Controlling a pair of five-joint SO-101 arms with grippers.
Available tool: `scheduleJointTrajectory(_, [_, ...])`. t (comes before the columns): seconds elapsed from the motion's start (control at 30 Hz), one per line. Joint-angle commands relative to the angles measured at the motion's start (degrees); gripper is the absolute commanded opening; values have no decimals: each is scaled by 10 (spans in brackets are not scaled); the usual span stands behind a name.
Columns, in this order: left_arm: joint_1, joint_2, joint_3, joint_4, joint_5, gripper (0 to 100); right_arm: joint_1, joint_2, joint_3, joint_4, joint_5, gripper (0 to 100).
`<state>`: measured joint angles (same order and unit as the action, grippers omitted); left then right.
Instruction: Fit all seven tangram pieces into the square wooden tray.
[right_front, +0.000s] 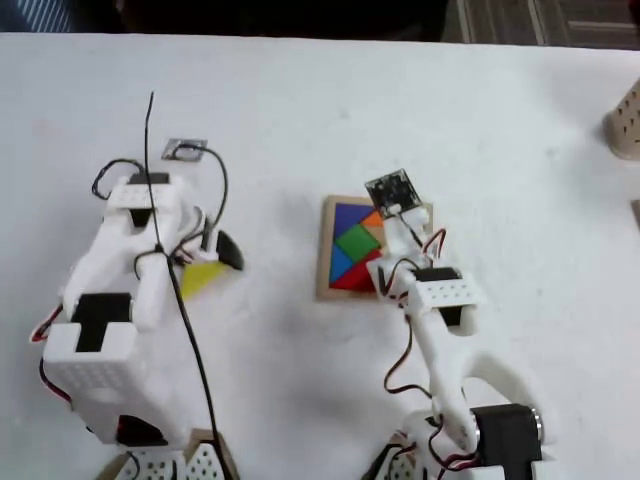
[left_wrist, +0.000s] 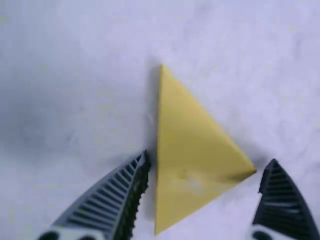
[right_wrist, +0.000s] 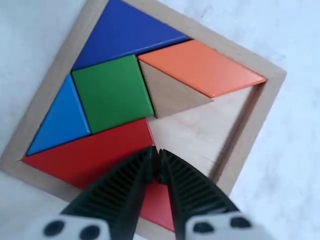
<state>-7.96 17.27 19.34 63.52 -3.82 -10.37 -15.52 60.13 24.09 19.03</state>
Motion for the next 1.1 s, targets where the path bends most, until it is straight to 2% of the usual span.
scheduleJointTrajectory(0.0, [7, 5, -1, 2, -4, 351, -13, 7, -7, 4, 8, 18])
scheduleJointTrajectory(0.17, [7, 6, 0, 4, -4, 346, -13, 7, -7, 4, 8, 18])
scheduleJointTrajectory(0.3, [15, 21, -7, 5, -5, 255, -13, 7, -7, 4, 8, 18])
scheduleJointTrajectory(0.5, [25, 22, -7, 3, -54, 131, -13, 7, -7, 4, 8, 18])
scheduleJointTrajectory(1.07, [22, 22, -7, 2, -52, 131, -13, 7, -7, 4, 8, 18])
